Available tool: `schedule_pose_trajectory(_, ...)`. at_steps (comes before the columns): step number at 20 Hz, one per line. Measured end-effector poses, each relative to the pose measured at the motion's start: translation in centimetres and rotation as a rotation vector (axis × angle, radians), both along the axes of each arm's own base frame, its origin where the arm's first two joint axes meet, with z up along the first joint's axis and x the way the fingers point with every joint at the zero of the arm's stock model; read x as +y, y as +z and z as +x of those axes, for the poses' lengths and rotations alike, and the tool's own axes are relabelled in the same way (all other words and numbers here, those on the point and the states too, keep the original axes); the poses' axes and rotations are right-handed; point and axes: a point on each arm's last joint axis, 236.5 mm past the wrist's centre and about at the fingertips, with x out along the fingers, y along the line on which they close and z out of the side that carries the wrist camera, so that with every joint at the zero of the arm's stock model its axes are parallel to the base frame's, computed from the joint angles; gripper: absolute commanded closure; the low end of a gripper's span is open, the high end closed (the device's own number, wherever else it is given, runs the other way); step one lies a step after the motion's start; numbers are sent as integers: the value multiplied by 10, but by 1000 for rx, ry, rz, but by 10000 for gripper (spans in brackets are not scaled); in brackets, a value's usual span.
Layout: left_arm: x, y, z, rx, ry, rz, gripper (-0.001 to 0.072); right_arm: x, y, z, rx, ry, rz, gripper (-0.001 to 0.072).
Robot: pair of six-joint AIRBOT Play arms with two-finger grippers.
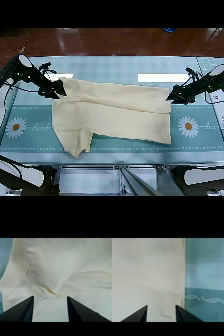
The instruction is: Fold the shirts.
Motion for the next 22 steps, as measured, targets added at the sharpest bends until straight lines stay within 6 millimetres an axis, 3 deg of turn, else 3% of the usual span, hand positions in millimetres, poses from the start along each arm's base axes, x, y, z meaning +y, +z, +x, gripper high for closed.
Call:
schedule_pose_trajectory(2, 5, 10, -8, 24, 3, 2, 202, -6, 13, -5, -11, -8, -10, 301)
schedule_pose_trajectory(5, 33, 29, -32, 49, 32, 51, 202, -31, 40, -24, -44, -46, -74, 301)
schedule_pose_trajectory(7, 50, 32, -64, 84, 93, 46, 203, -43, 50, -42, -83, -118, -102, 301)
schedule_pose_trajectory(10, 59, 19, -123, 133, 250, -49, 202, -20, 52, -73, -173, -192, -31, 301)
schedule_pose_trajectory(13, 50, 4, -163, 108, 405, -167, 202, 13, 46, -97, -250, -249, 66, 302)
schedule_pose_trajectory(17, 31, -21, -193, 88, 499, -211, 202, 35, 40, -111, -291, -290, 138, 302)
schedule_pose_trajectory(22, -14, -35, -203, 85, 495, -296, 203, 42, 47, -109, -325, -314, 178, 302)
